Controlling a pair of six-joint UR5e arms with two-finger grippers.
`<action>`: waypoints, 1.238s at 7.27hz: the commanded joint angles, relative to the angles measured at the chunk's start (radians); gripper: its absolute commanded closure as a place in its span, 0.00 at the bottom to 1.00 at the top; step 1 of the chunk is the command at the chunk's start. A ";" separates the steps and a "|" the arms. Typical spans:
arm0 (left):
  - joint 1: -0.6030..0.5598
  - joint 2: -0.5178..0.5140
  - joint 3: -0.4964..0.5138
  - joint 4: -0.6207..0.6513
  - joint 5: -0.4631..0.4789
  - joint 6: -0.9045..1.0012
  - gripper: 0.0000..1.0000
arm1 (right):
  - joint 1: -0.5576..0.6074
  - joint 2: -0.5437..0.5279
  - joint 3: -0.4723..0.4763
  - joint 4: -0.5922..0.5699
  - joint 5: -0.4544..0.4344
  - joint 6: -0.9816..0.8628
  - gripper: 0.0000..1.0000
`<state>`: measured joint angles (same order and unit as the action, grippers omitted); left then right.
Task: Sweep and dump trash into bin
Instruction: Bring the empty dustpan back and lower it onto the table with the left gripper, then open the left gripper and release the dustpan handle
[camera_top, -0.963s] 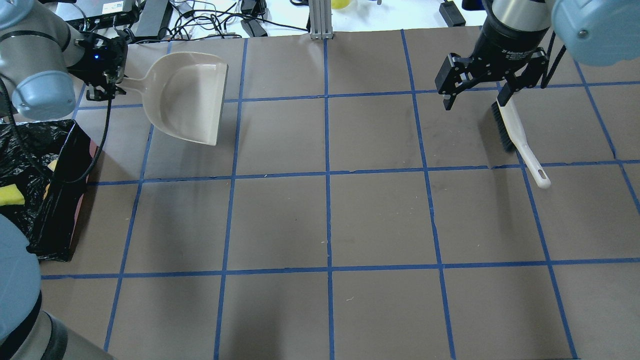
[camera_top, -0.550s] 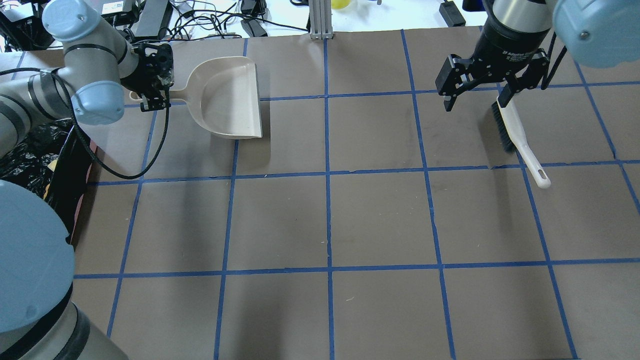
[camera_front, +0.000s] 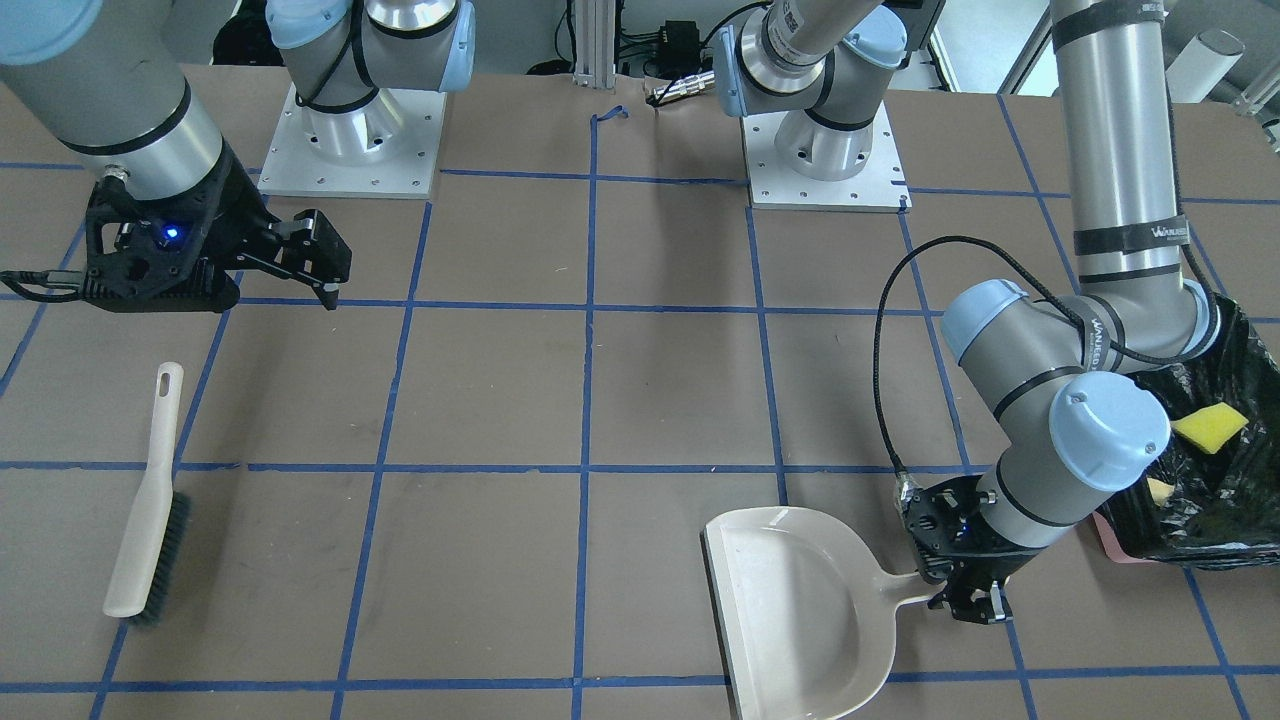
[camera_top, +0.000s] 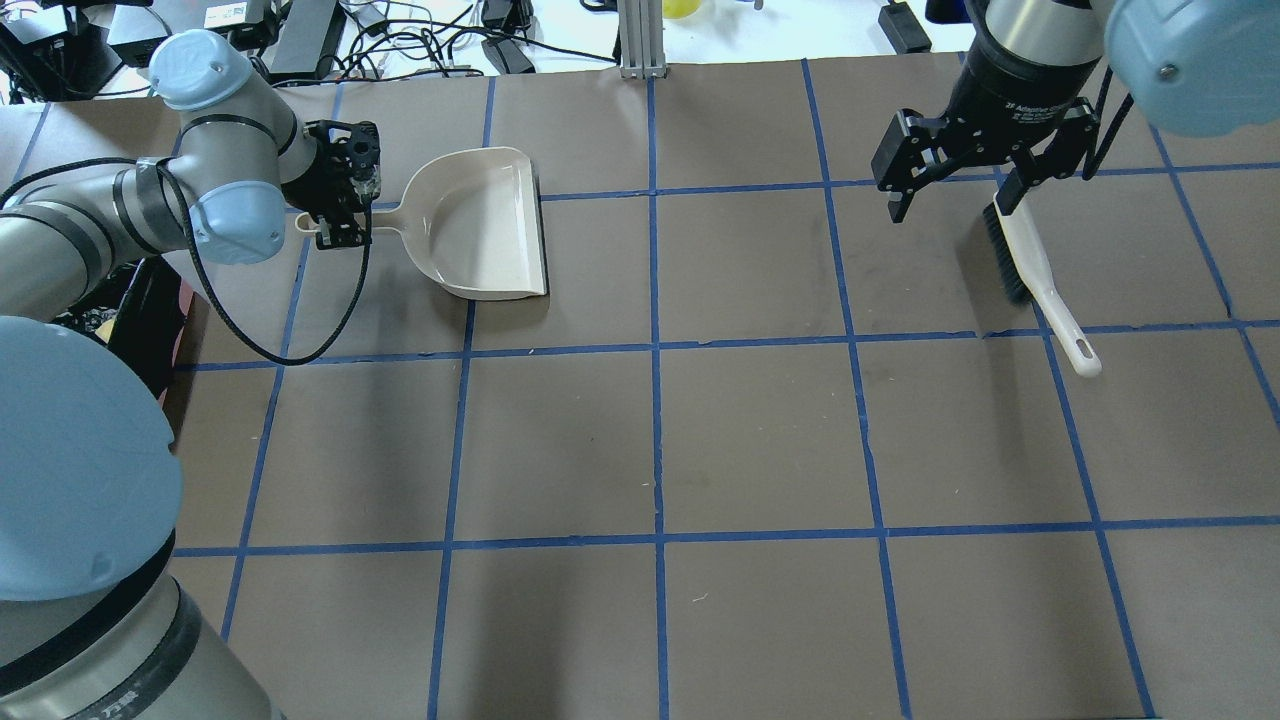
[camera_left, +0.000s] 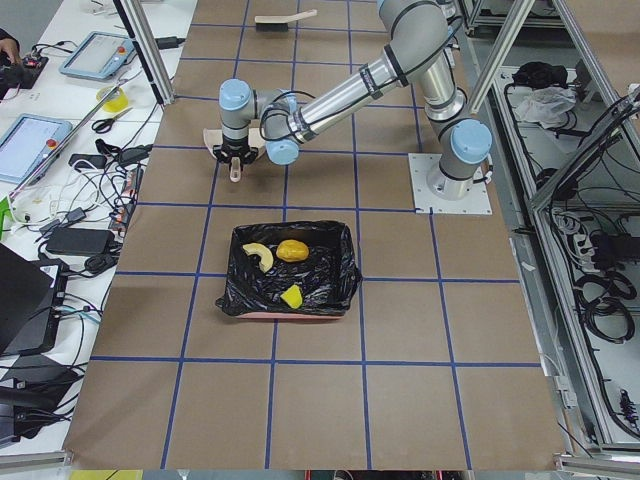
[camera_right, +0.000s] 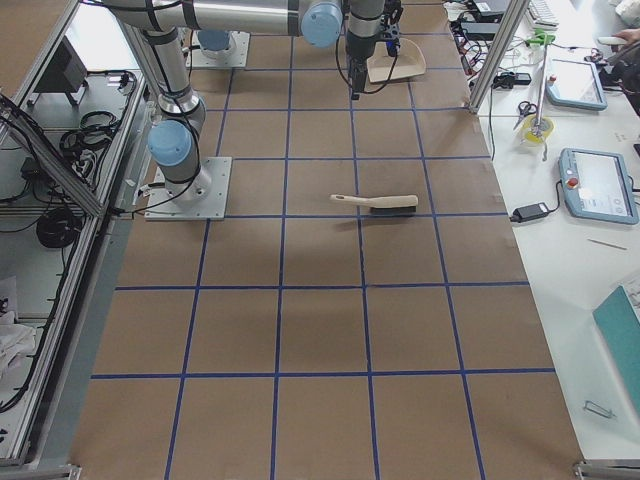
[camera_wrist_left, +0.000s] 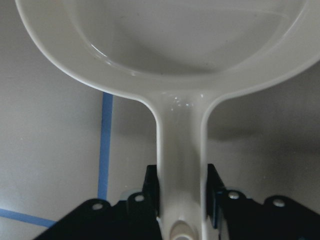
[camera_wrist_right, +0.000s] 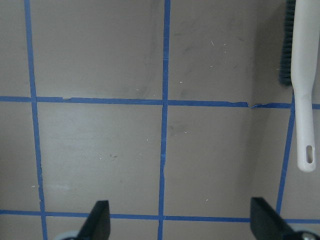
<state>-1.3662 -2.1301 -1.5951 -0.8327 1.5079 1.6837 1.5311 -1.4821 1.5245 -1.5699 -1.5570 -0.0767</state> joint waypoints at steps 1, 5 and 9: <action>-0.019 0.015 -0.002 -0.012 0.003 0.104 1.00 | 0.000 0.000 0.000 -0.002 0.000 0.000 0.00; -0.022 0.029 0.014 -0.101 0.026 0.110 1.00 | 0.000 0.003 0.003 -0.002 0.000 0.002 0.00; -0.021 0.022 0.014 -0.100 0.075 0.110 1.00 | 0.000 -0.013 0.020 0.010 -0.056 0.030 0.00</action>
<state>-1.3869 -2.1046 -1.5812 -0.9326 1.5750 1.7932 1.5309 -1.4868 1.5426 -1.5668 -1.5755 -0.0683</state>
